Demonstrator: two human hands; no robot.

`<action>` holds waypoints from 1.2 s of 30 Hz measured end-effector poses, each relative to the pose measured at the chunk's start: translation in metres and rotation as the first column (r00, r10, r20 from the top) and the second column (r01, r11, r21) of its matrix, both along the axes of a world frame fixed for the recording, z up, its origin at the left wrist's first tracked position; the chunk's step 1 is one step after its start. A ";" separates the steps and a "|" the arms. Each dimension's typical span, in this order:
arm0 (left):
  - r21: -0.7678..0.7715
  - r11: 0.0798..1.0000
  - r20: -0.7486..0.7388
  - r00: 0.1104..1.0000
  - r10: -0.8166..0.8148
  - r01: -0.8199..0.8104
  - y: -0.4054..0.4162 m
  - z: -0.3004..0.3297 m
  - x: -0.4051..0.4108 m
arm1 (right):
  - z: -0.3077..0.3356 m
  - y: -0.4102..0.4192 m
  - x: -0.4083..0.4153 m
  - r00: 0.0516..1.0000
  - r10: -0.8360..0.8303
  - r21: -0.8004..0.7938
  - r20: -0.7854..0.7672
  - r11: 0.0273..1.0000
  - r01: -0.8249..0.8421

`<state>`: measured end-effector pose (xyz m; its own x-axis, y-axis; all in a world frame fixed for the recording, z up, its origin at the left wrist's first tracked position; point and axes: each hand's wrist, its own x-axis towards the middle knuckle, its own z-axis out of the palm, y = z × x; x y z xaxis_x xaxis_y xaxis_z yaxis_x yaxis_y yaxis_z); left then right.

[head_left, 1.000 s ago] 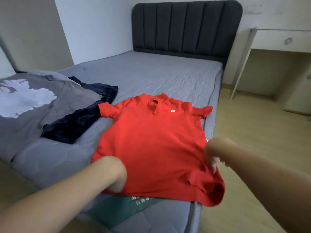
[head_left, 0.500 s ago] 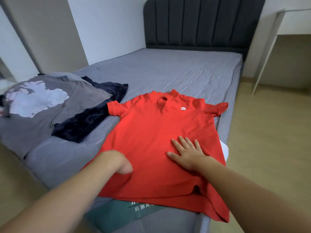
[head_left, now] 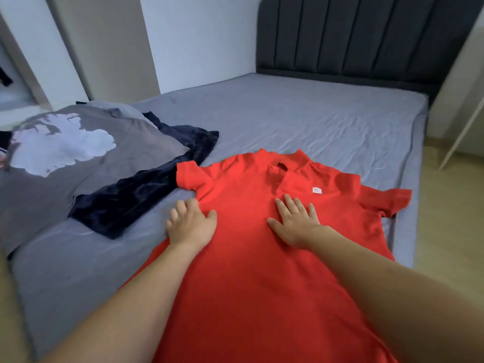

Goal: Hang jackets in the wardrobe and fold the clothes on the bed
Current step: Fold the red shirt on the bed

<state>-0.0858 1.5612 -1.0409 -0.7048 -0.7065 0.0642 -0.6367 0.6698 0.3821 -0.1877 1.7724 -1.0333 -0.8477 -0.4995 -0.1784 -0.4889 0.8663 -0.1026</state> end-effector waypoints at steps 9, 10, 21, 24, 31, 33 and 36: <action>0.973 0.207 -0.199 0.829 0.523 0.103 -0.104 0.000 -0.113 | -0.041 -0.089 -0.032 0.989 -0.022 0.028 -0.147 0.999 0.026; 0.979 0.187 -0.167 0.835 0.525 0.078 -0.108 -0.001 -0.120 | -0.045 -0.088 -0.033 0.985 -0.023 0.007 -0.170 1.000 0.024; -0.376 0.671 0.034 0.733 -0.680 0.640 -0.039 -0.028 -0.117 | -0.004 0.012 -0.069 0.662 -0.658 -0.627 -0.359 0.696 0.351; -0.335 0.686 0.153 0.756 -0.637 0.646 -0.036 -0.023 -0.121 | 0.007 0.087 -0.099 0.333 -0.934 -0.665 -0.128 0.330 0.670; -0.197 0.741 0.265 0.762 -0.591 0.642 -0.010 0.005 -0.134 | 0.016 0.153 -0.108 0.419 -0.900 -0.290 0.122 0.371 0.882; -0.149 0.739 0.360 0.732 -0.579 0.657 -0.009 0.001 -0.132 | 0.029 0.145 -0.110 0.492 -0.862 -0.376 0.119 0.420 0.826; -0.108 0.752 0.456 0.704 -0.544 0.651 -0.006 -0.007 -0.130 | 0.045 0.136 -0.109 0.596 -0.784 -0.433 -0.172 0.604 0.669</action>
<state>-0.2154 1.5550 -1.0477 -0.9742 -0.1235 -0.1890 -0.1210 0.9923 -0.0252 -0.2965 1.9089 -0.9887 -0.9187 0.3377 0.2047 0.2428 0.8918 -0.3819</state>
